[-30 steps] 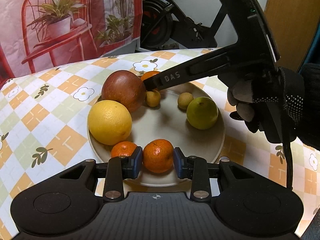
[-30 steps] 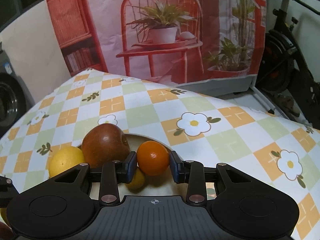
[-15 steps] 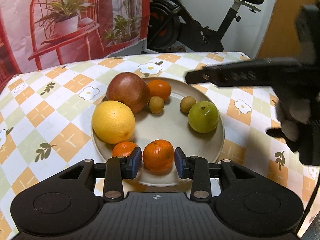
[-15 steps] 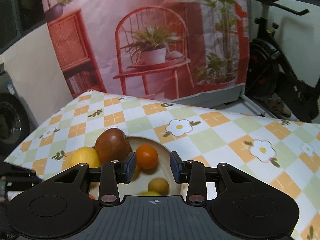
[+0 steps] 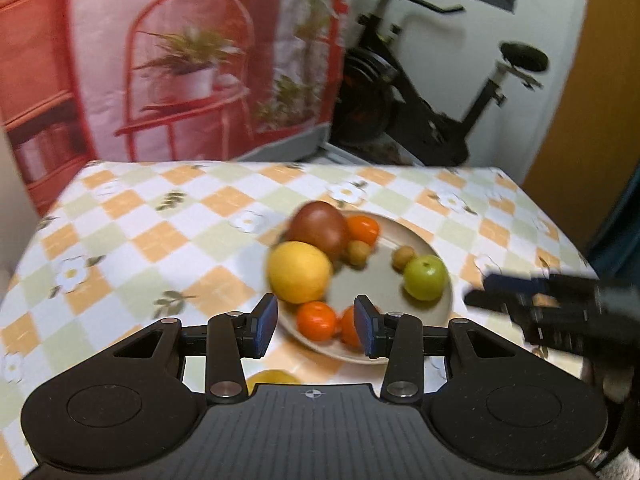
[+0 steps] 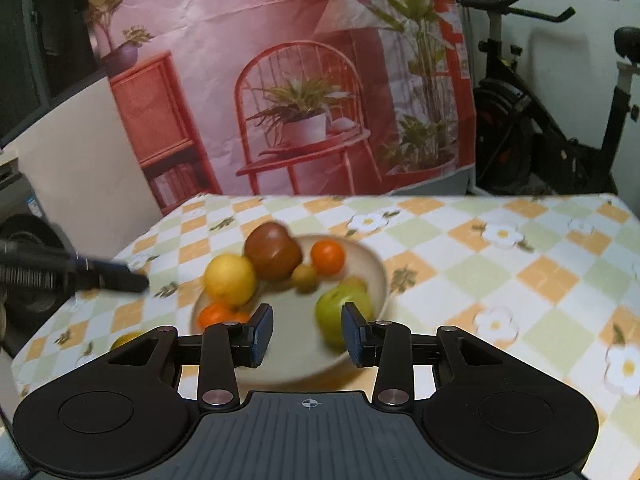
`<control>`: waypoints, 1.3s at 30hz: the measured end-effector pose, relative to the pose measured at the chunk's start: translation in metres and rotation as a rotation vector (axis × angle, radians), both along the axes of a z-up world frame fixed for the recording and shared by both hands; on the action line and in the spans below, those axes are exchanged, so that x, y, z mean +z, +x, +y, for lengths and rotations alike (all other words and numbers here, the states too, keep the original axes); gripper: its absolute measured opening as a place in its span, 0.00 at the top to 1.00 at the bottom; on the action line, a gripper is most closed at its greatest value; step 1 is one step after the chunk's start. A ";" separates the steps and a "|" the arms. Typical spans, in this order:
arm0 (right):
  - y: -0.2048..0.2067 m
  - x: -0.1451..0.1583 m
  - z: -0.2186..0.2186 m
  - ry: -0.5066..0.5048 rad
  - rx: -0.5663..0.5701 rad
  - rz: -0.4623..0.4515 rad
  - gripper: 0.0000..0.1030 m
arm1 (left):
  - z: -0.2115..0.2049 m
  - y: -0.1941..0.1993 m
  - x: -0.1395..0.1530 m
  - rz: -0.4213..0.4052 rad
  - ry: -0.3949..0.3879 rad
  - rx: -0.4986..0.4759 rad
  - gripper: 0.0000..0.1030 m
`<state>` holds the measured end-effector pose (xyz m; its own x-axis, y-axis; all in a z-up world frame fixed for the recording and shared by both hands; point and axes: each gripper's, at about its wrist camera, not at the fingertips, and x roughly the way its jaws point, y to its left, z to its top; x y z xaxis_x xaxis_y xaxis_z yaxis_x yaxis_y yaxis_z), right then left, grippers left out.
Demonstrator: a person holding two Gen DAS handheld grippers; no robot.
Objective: Organize fruits
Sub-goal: 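Open both grippers to drop the tangerine and orange onto the plate, then move the right gripper onto a loose orange while the left moves toward a green apple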
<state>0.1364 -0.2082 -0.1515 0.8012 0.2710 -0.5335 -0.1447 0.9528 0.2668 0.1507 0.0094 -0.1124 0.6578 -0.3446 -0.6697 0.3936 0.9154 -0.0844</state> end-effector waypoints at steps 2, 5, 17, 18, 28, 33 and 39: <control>-0.009 -0.003 0.008 -0.005 0.016 0.009 0.65 | 0.010 -0.005 0.003 -0.010 -0.009 0.032 0.57; -0.017 -0.006 0.020 0.002 0.036 0.024 0.65 | 0.023 -0.012 0.004 -0.018 -0.008 0.075 0.57; -0.035 -0.022 0.073 -0.082 0.224 0.066 0.65 | 0.044 -0.034 -0.006 0.024 -0.030 0.106 0.57; -0.036 -0.023 0.074 -0.081 0.231 0.068 0.65 | 0.043 -0.034 -0.006 0.030 -0.038 0.102 0.57; -0.040 -0.031 0.082 -0.094 0.323 0.097 0.65 | 0.033 -0.042 -0.014 0.056 -0.058 0.040 0.57; -0.038 -0.033 0.089 -0.139 0.347 0.093 0.63 | 0.029 -0.043 -0.017 0.066 -0.054 0.030 0.57; -0.035 -0.041 0.091 -0.183 0.366 0.100 0.64 | 0.024 -0.044 -0.021 0.079 -0.053 0.015 0.58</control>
